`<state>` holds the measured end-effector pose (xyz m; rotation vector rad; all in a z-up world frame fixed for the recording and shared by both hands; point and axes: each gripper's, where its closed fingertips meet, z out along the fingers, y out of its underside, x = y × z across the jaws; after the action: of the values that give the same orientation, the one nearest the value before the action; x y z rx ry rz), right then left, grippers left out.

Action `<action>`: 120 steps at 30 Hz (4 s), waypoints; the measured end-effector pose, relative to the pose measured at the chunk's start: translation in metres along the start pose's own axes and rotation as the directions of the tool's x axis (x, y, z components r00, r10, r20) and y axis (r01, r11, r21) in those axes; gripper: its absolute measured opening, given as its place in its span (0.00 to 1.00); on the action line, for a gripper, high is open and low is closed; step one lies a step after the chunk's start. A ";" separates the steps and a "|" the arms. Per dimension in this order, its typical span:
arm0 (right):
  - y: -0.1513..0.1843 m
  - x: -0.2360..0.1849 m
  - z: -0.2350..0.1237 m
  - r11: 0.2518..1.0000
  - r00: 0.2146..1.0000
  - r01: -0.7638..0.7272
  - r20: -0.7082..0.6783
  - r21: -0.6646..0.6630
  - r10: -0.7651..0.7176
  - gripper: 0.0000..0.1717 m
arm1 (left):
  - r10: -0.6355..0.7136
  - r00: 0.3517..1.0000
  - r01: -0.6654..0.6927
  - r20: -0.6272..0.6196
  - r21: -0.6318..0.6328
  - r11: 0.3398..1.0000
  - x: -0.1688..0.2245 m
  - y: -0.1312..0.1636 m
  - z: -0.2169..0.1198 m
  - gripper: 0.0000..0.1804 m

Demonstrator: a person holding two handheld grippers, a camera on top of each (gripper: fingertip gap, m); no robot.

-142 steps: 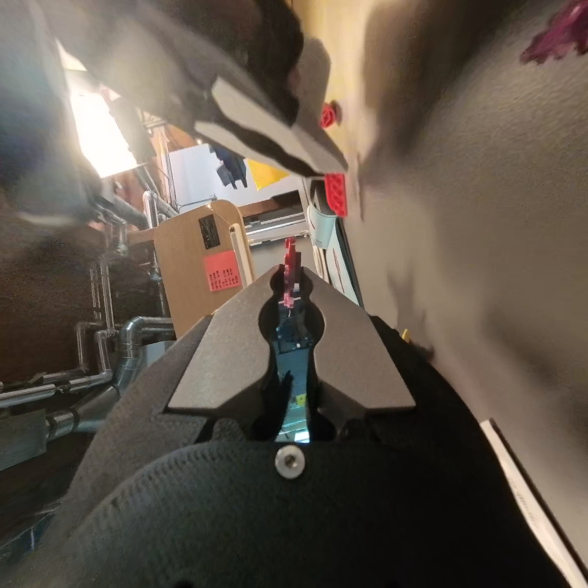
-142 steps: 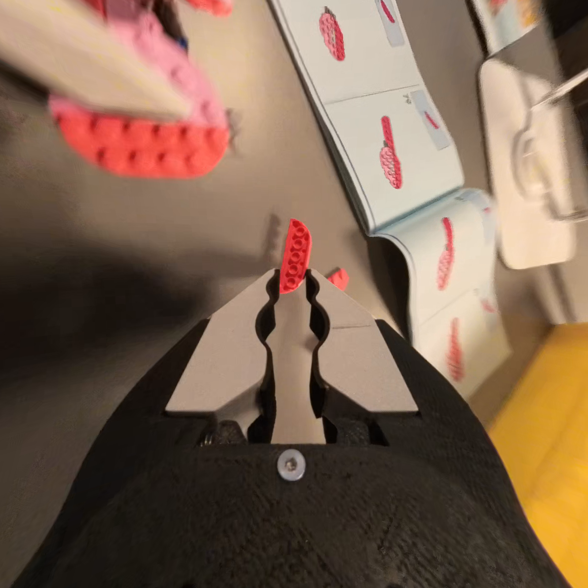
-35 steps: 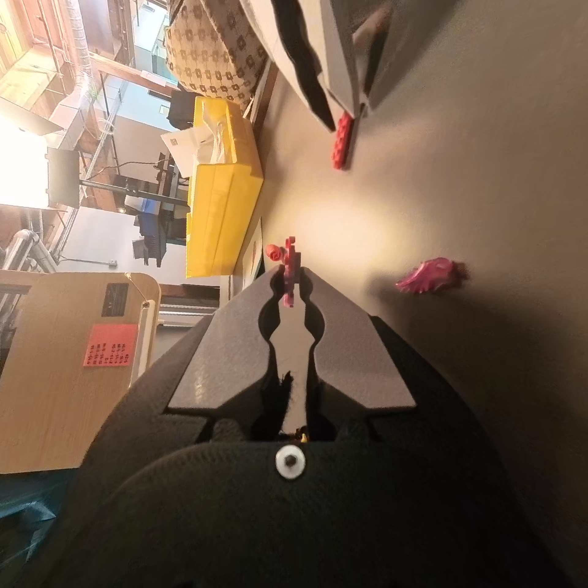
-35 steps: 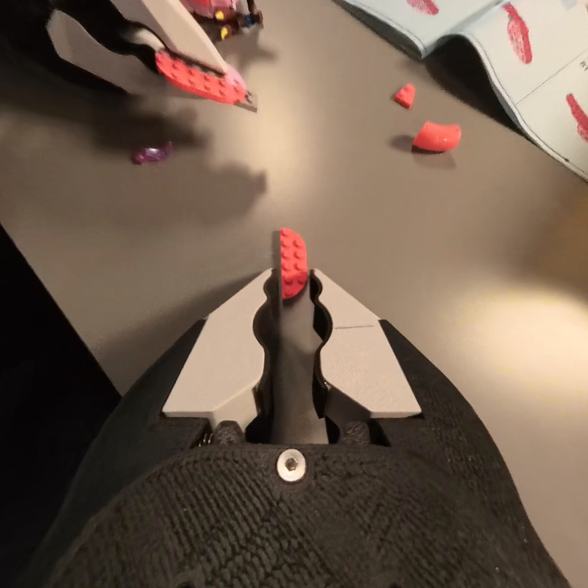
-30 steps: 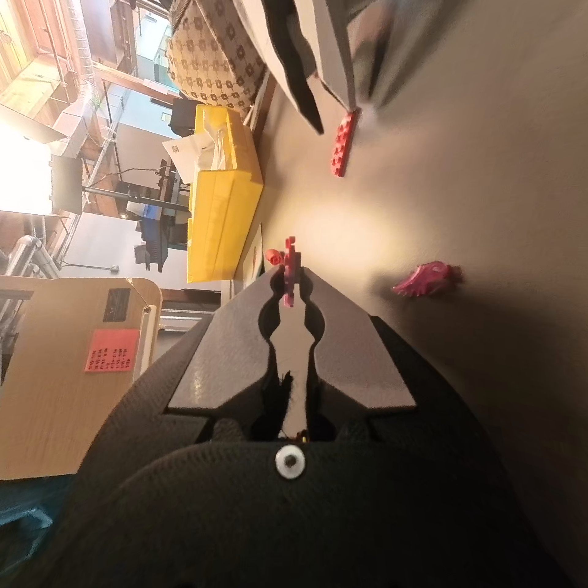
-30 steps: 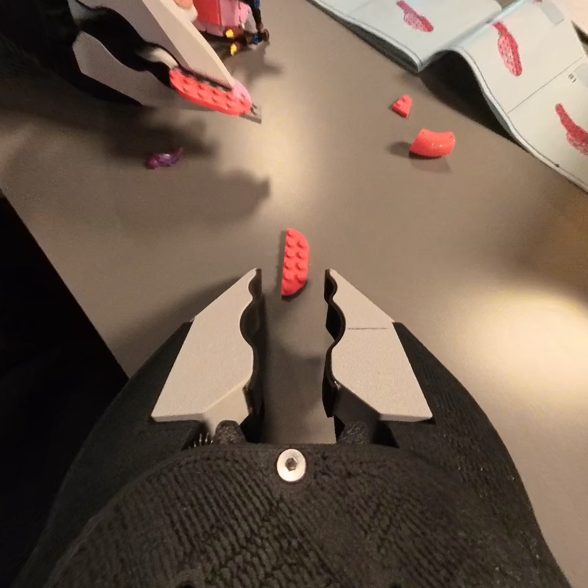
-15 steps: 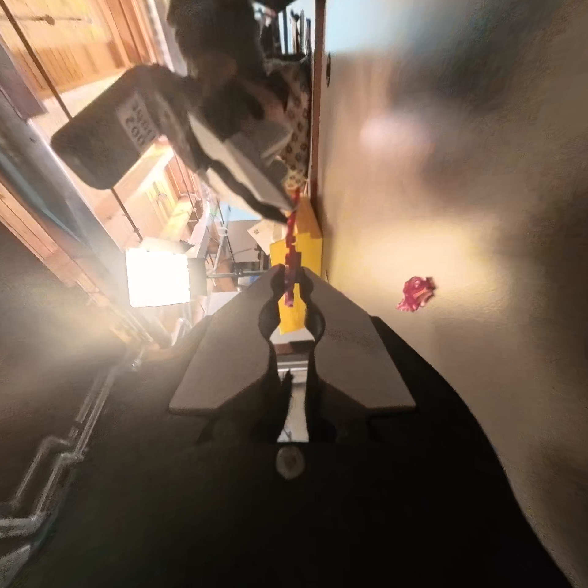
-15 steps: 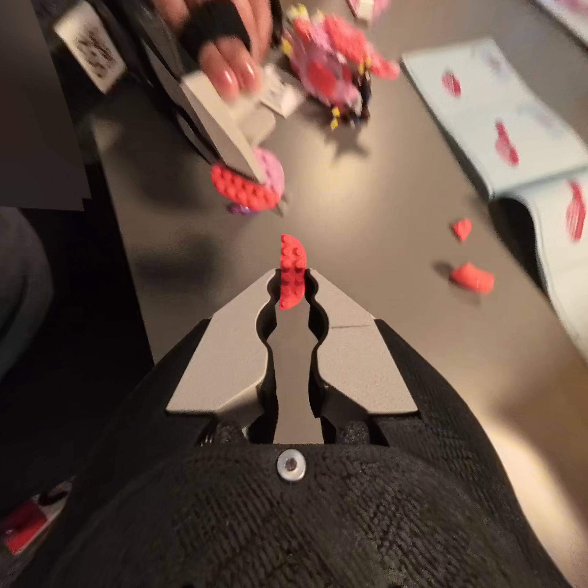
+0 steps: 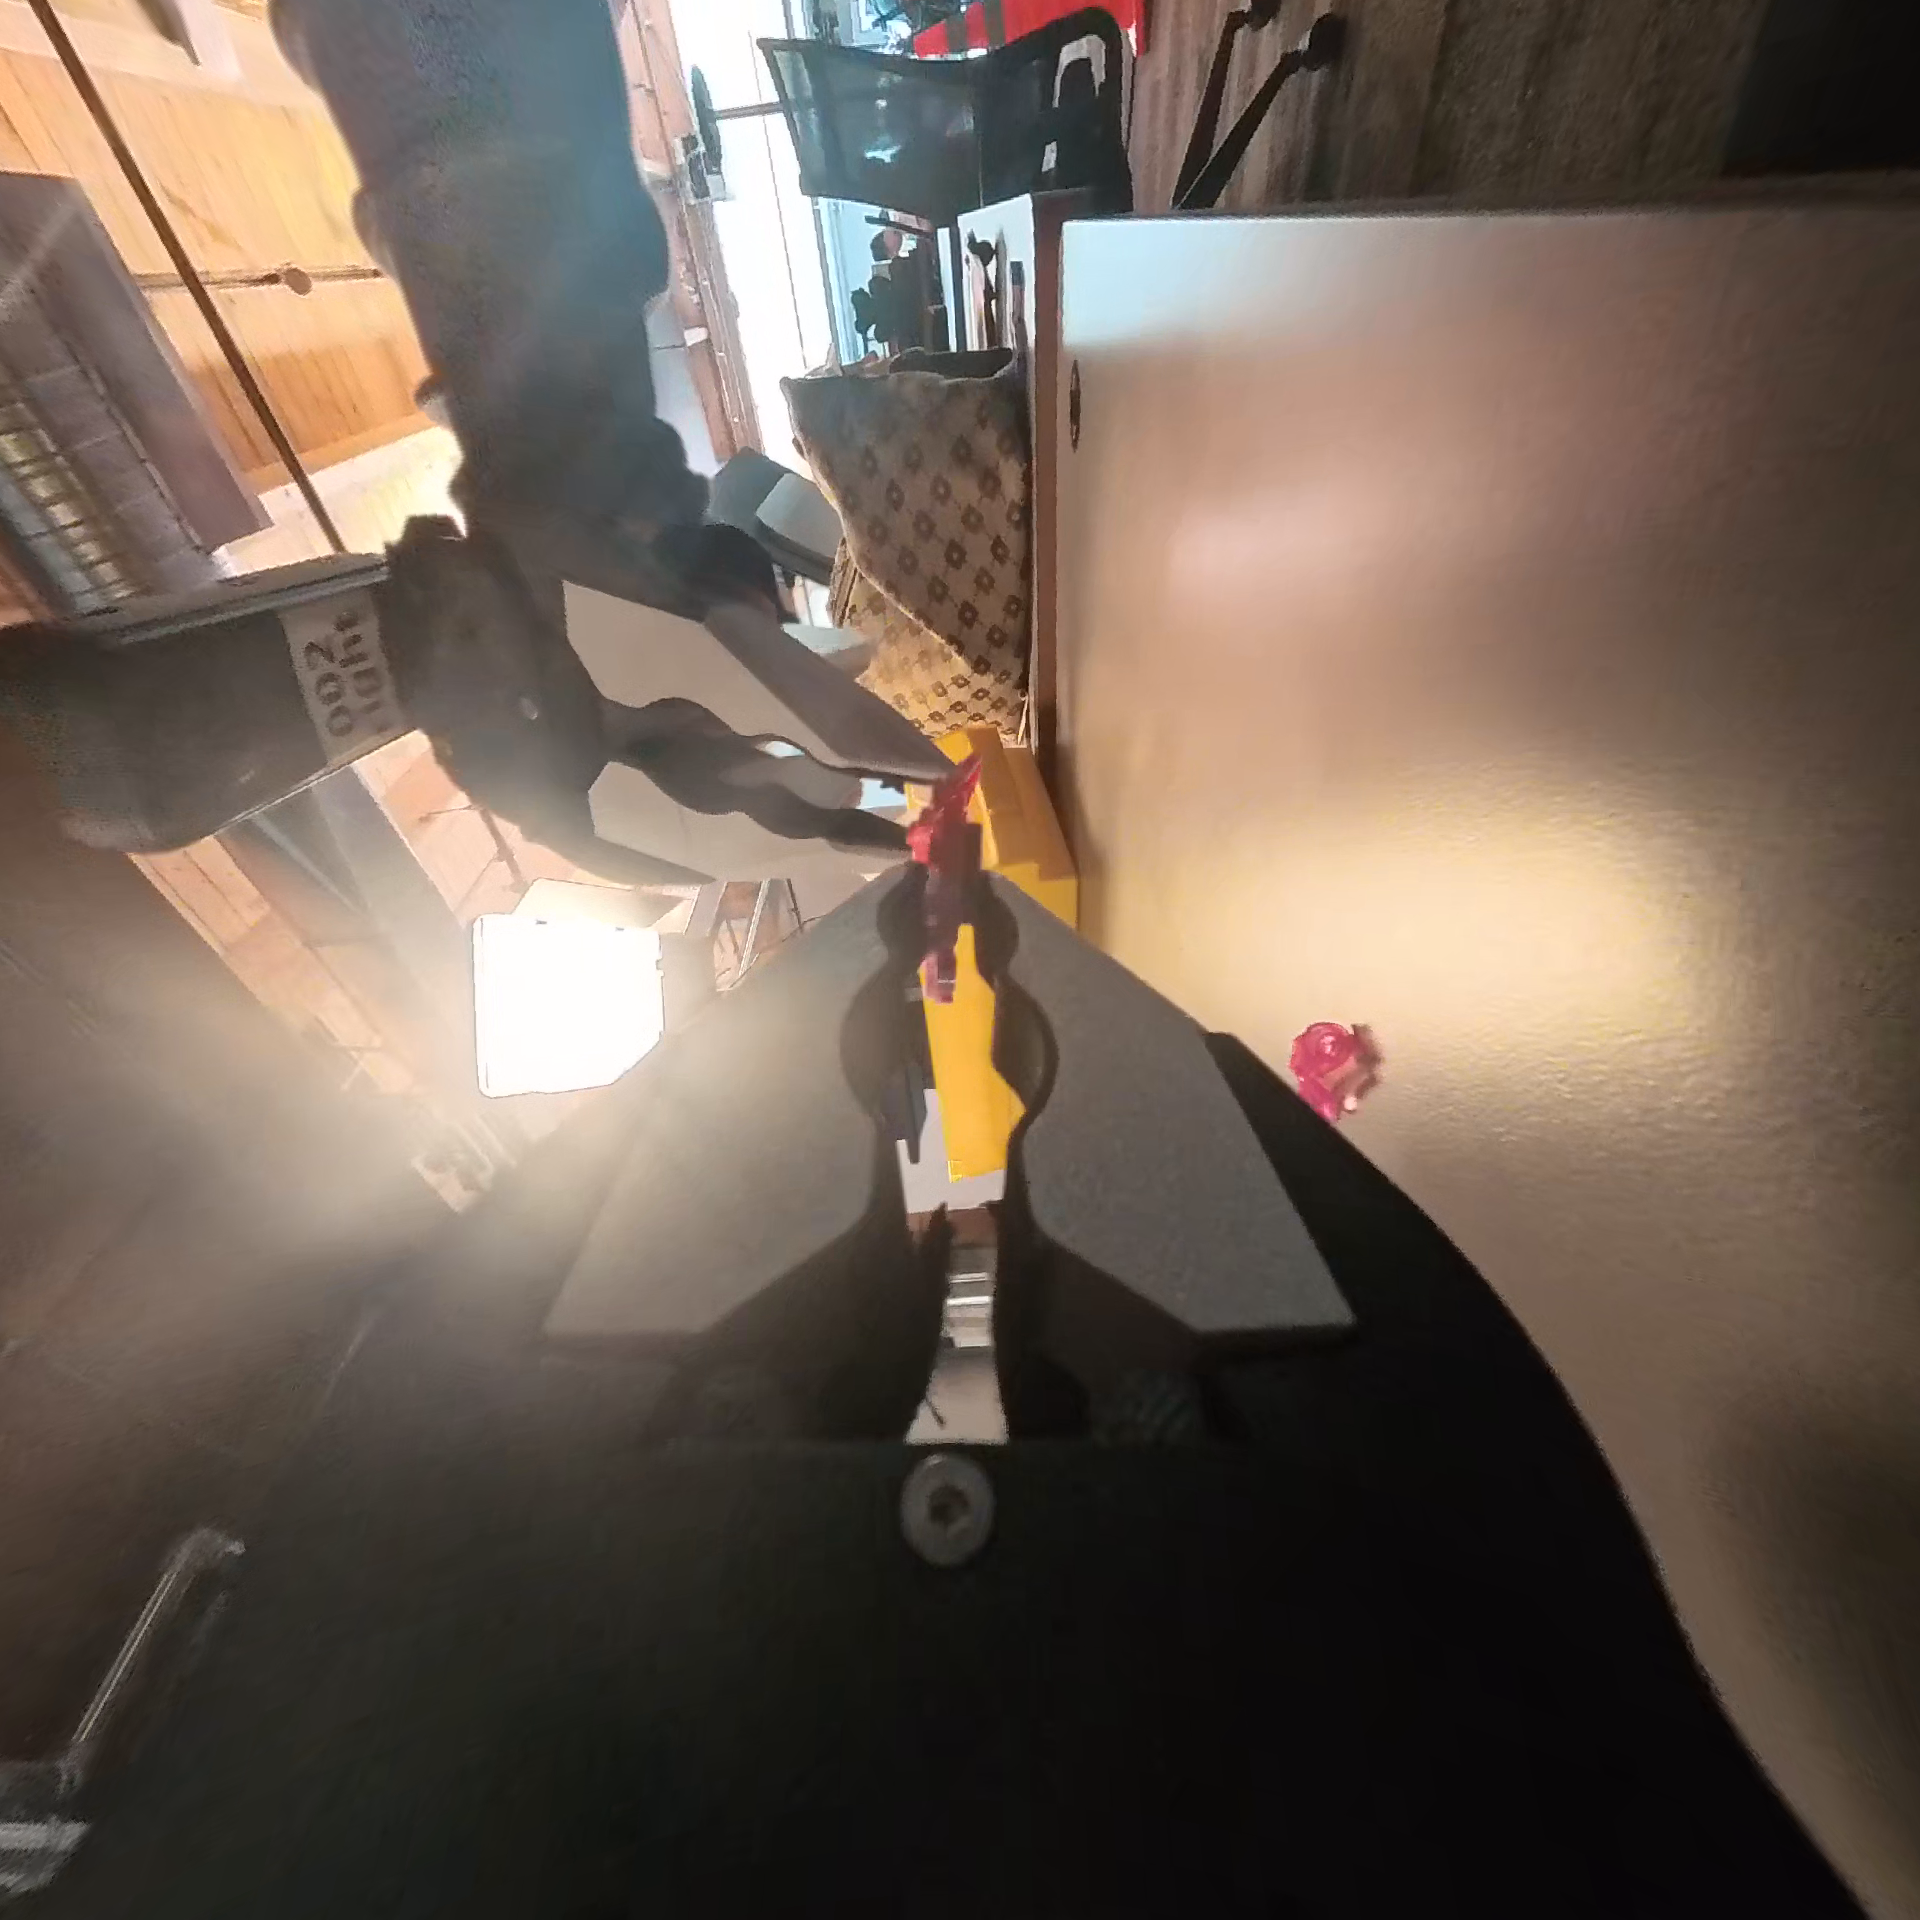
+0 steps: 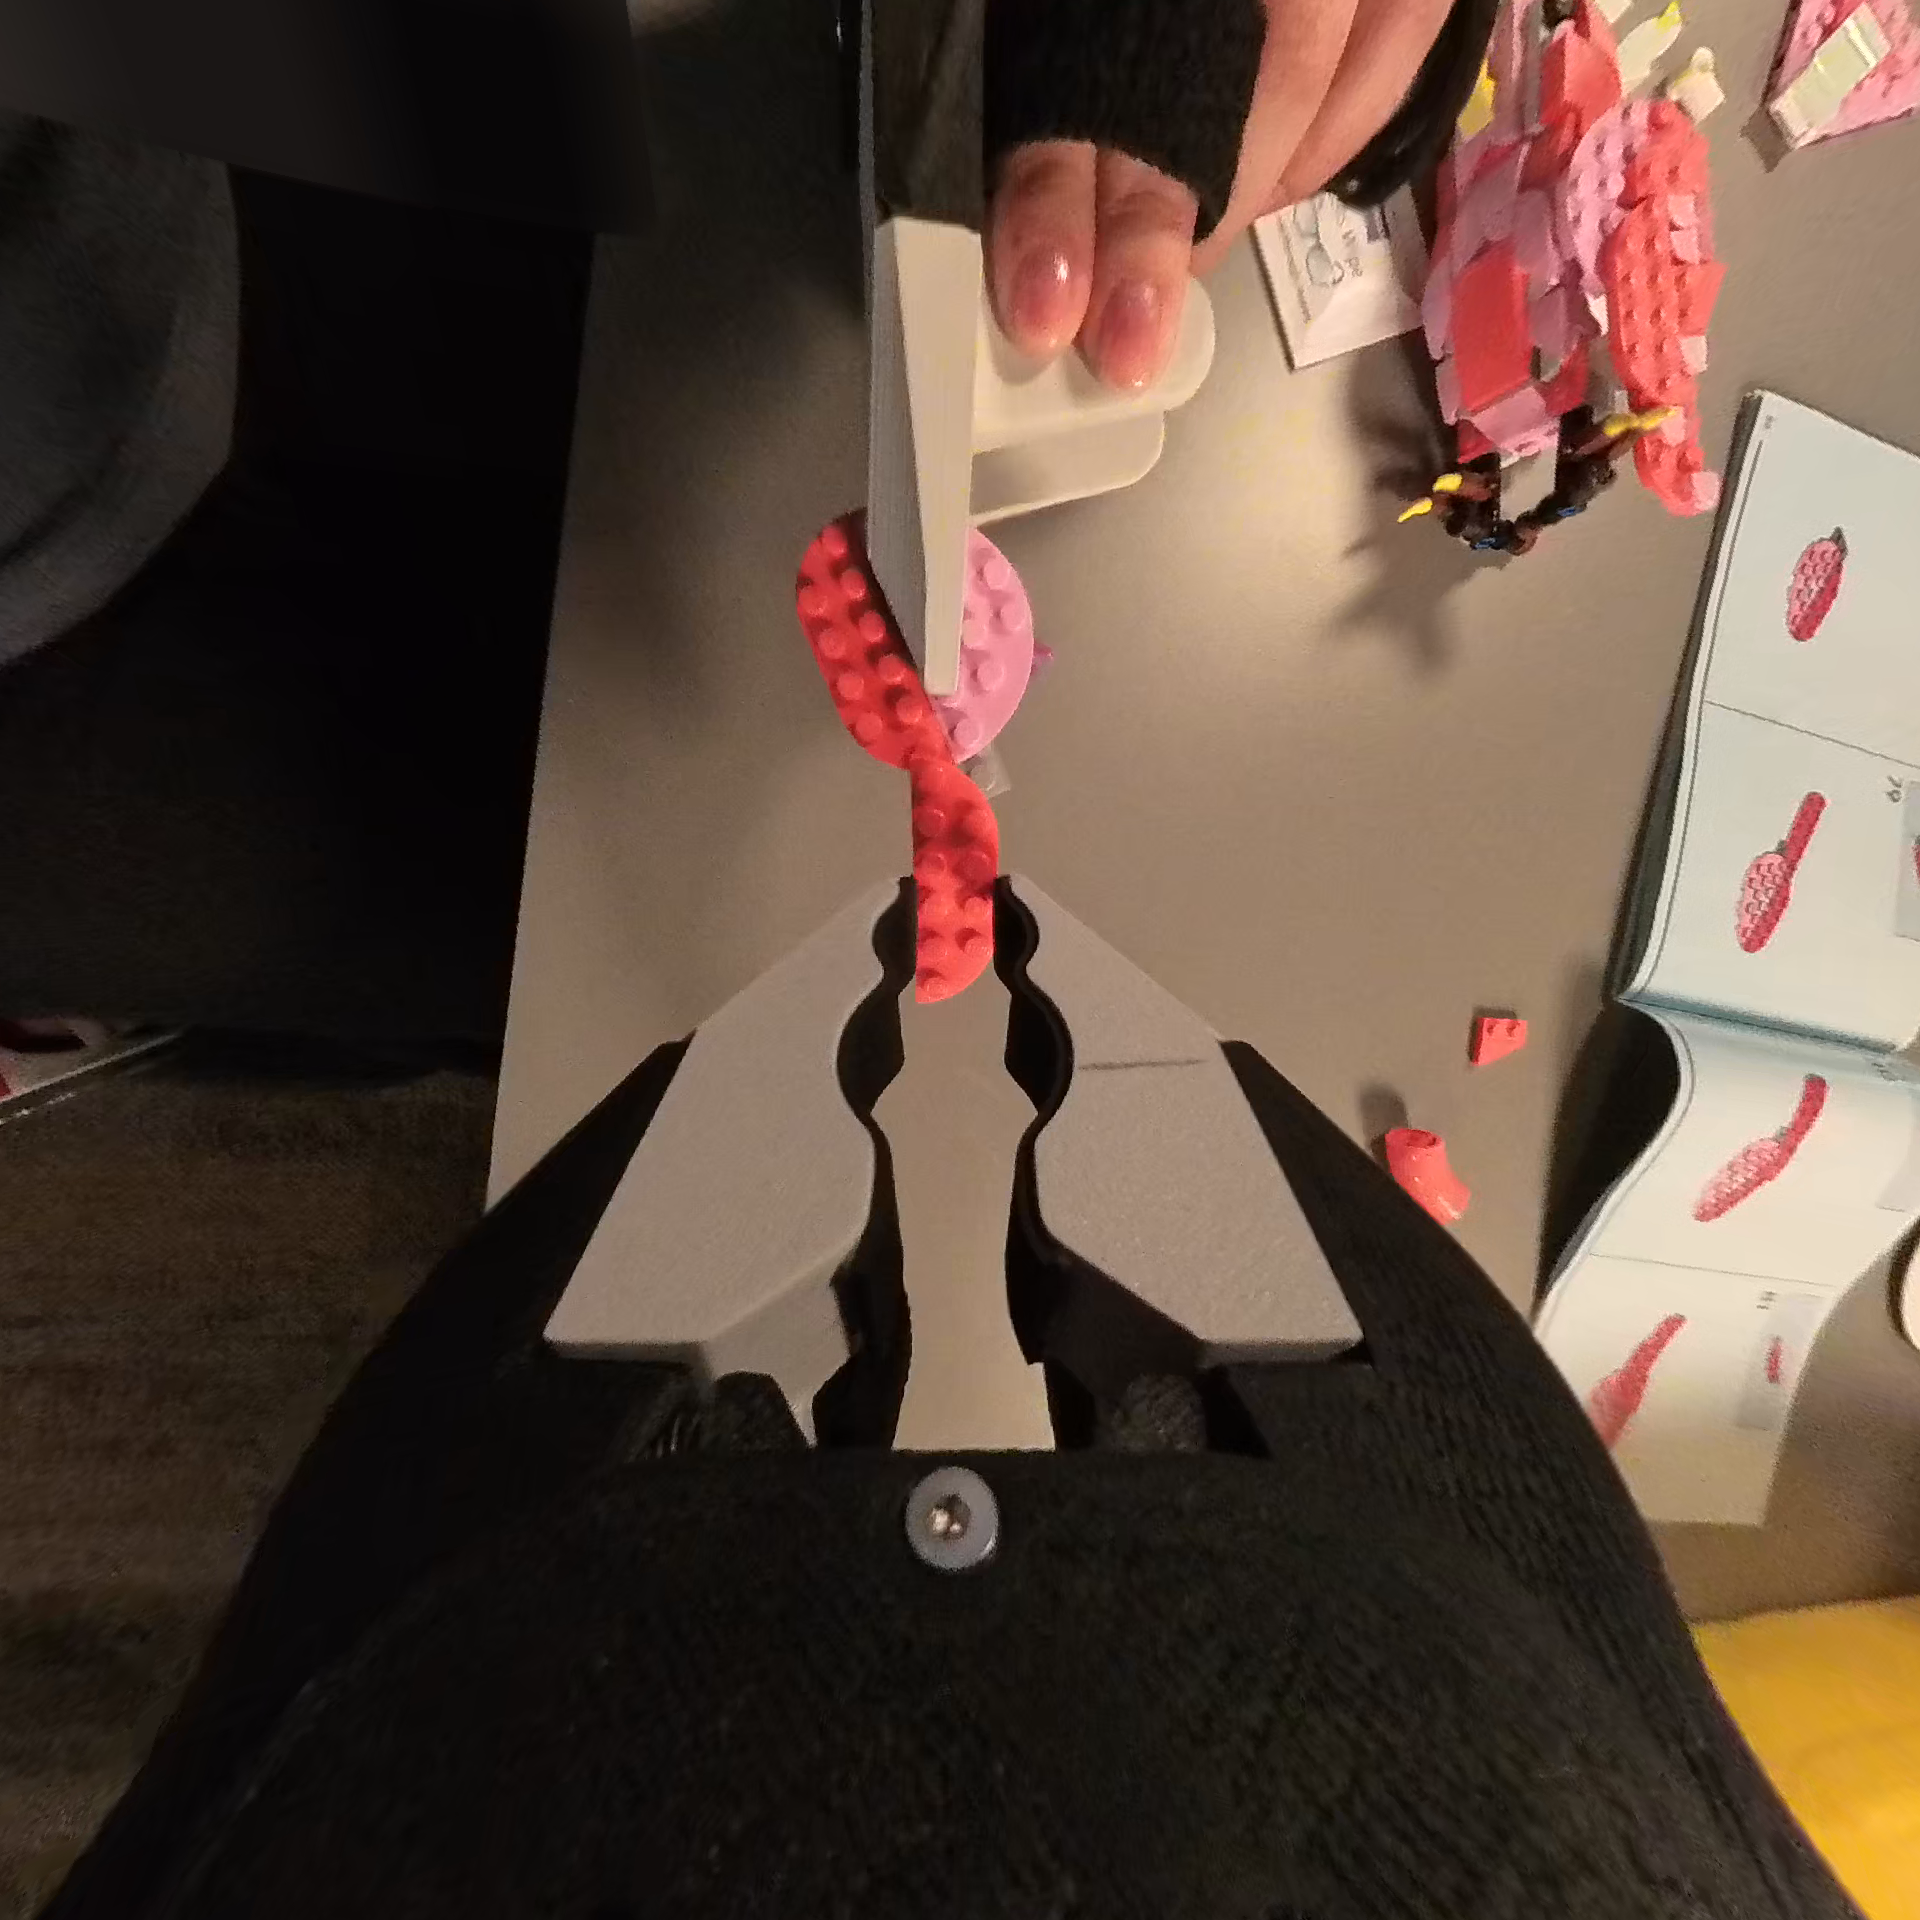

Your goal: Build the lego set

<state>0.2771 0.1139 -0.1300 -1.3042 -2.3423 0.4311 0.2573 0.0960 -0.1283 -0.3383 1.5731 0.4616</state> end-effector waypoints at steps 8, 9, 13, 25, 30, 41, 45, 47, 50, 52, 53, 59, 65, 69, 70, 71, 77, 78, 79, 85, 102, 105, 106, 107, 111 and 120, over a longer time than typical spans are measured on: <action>0.015 -0.004 0.019 0.996 0.999 -0.015 0.033 -0.086 0.018 0.07 | -0.086 0.986 0.093 -0.143 0.040 0.995 0.022 -0.005 0.000 0.04; 0.015 -0.006 0.022 0.997 0.998 -0.029 0.048 -0.072 0.033 0.07 | -0.094 0.983 0.103 -0.160 0.047 0.994 0.024 -0.007 -0.001 0.04; 0.020 -0.017 0.036 0.997 0.992 -0.057 0.109 -0.043 0.061 0.07 | -0.137 0.953 0.162 -0.272 0.070 0.984 0.040 -0.015 -0.003 0.04; 0.024 -0.028 0.049 0.995 0.987 -0.085 0.142 0.044 0.078 0.07 | -0.160 0.923 0.197 -0.349 0.073 0.978 0.051 -0.020 -0.004 0.04; 0.024 -0.027 0.046 0.990 0.988 -0.120 0.101 0.071 0.112 0.08 | -0.158 0.925 0.193 -0.345 0.068 0.979 0.052 -0.020 -0.003 0.04; 0.026 -0.023 0.037 0.992 0.971 -0.118 -0.202 0.046 0.125 0.16 | -0.159 0.925 0.193 -0.345 0.065 0.979 0.052 -0.020 -0.003 0.04; 0.032 -0.026 0.042 0.993 0.981 -0.106 -0.171 -0.050 0.096 0.18 | -0.146 0.927 0.176 -0.346 0.055 0.983 0.052 -0.018 -0.004 0.04; 0.030 -0.029 0.043 0.992 0.986 -0.111 -0.135 -0.059 0.102 0.20 | -0.149 0.926 0.178 -0.348 0.051 0.983 0.052 -0.018 -0.005 0.04; 0.019 -0.030 0.042 0.988 0.984 -0.154 -0.097 -0.006 0.153 0.22 | -0.188 0.922 0.216 -0.338 0.045 0.975 0.049 -0.017 -0.005 0.05; 0.008 -0.027 0.040 0.984 0.979 -0.166 -0.108 0.061 0.172 0.25 | -0.282 0.910 0.308 -0.303 0.038 0.951 0.039 -0.015 -0.003 0.04; 0.005 -0.024 0.039 0.985 0.977 -0.154 -0.137 0.082 0.164 0.27 | -0.352 0.893 0.377 -0.278 0.037 0.926 0.030 -0.013 -0.003 0.04; -0.017 0.002 0.024 0.980 0.896 -0.023 -0.430 0.200 0.109 0.22 | -0.703 0.676 0.735 -0.222 0.130 0.665 -0.015 -0.007 -0.008 0.03; -0.026 0.004 0.016 0.980 0.865 0.022 -0.496 0.196 0.079 0.01 | -0.786 0.560 0.826 -0.263 0.100 0.555 -0.014 -0.005 -0.008 0.04; -0.002 0.015 0.019 0.996 0.843 -0.091 -0.532 0.005 0.079 0.01 | -0.714 0.681 0.701 -0.162 -0.136 0.700 0.010 0.026 0.003 0.18; 0.005 0.017 0.020 0.992 0.837 -0.111 -0.544 -0.062 0.060 0.01 | -0.665 0.730 0.636 -0.156 -0.199 0.745 0.018 0.032 0.005 0.24; 0.011 0.017 0.022 0.983 0.836 -0.132 -0.548 -0.131 0.039 0.01 | -0.615 0.774 0.577 -0.149 -0.236 0.782 0.022 0.036 0.006 0.25; 0.017 0.016 0.031 0.942 0.840 -0.171 -0.543 -0.289 -0.014 0.01 | -0.470 0.866 0.406 -0.169 -0.312 0.859 0.030 0.028 0.011 0.21; 0.013 0.016 0.031 0.946 0.841 -0.174 -0.541 -0.275 -0.003 0.01 | -0.463 0.870 0.397 -0.168 -0.319 0.861 0.030 0.027 0.011 0.18; 0.010 0.016 0.031 0.949 0.842 -0.177 -0.539 -0.262 0.008 0.01 | -0.456 0.875 0.387 -0.162 -0.331 0.861 0.030 0.029 0.011 0.13; 0.001 -0.009 0.034 0.985 0.925 -0.155 -0.359 -0.069 0.121 0.23 | -0.459 0.885 0.404 -0.074 -0.366 0.838 0.017 0.054 0.006 0.04; 0.000 -0.079 0.048 0.848 0.848 -0.529 0.003 0.008 0.529 0.54 | -0.459 0.885 0.412 -0.074 -0.332 0.848 0.016 0.057 0.003 0.04; -0.007 -0.061 0.044 0.880 0.875 -0.469 -0.099 0.081 0.475 0.56 | -0.455 0.887 0.409 -0.078 -0.322 0.854 0.016 0.054 0.003 0.03; -0.008 -0.056 0.045 0.878 0.873 -0.469 -0.100 0.093 0.477 0.58 | -0.455 0.887 0.409 -0.080 -0.322 0.854 0.016 0.054 0.003 0.03; -0.007 -0.052 0.048 0.871 0.867 -0.482 -0.089 0.097 0.489 0.60 | -0.455 0.887 0.409 -0.082 -0.322 0.854 0.016 0.054 0.003 0.03; 0.004 -0.050 0.056 0.798 0.799 -0.600 -0.002 0.055 0.601 0.66 | -0.458 0.885 0.410 -0.081 -0.326 0.852 0.017 0.056 0.002 0.04; -0.012 -0.089 0.051 0.689 0.694 -0.718 0.026 0.098 0.720 0.67 | -0.444 0.891 0.396 -0.094 -0.317 0.862 0.017 0.051 0.002 0.04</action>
<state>0.2847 0.0282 -0.1874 -2.1432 -1.6590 0.7538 0.2335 0.1430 -0.1414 -0.9500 1.5317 0.3234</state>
